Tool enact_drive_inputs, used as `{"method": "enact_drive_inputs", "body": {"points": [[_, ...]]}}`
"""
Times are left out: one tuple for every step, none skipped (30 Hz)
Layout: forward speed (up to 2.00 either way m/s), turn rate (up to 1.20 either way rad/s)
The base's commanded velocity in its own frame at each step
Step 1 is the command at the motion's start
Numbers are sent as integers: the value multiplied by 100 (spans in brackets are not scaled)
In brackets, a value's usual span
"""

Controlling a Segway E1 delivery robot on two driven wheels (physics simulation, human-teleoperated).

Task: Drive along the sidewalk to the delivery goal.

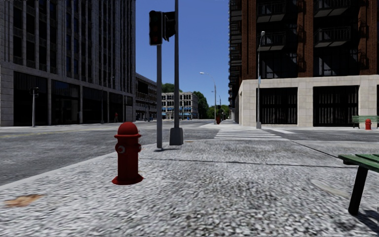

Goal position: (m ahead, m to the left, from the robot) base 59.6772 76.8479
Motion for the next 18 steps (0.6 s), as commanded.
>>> {"method": "enact_drive_inputs", "body": {"points": [[181,0],[181,0],[181,0],[181,0],[181,0],[181,0],[181,-6],[181,-88],[181,-120],[181,-120],[181,-120],[181,-120],[181,-120],[181,-120],[181,-120],[181,-120],[181,-120],[181,-120]]}}
